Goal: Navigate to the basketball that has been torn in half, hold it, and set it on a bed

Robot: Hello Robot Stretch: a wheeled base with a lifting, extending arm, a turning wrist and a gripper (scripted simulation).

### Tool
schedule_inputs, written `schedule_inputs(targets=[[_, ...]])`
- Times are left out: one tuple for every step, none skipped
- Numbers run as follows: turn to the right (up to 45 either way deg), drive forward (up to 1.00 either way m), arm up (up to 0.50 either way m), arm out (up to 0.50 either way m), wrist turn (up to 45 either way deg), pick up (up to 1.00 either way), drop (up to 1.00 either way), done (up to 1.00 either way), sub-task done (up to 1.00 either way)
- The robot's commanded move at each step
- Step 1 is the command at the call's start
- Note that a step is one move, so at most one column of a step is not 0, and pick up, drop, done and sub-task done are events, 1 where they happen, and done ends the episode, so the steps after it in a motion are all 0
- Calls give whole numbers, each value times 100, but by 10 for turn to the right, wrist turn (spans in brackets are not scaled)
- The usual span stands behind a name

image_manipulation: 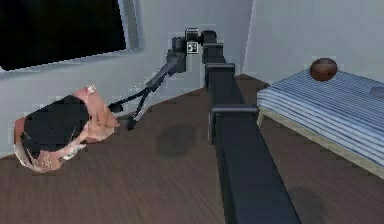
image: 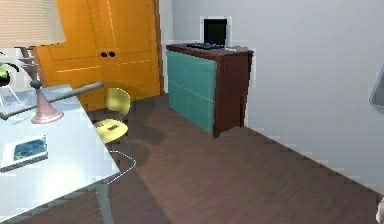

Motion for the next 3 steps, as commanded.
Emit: schedule_inputs(targets=[[0, 0, 0, -48, 0, 0, 0, 0, 0], [450, 0, 0, 0, 0, 0, 0, 0, 0], [450, 0, 0, 0, 0, 0, 0, 0, 0]])
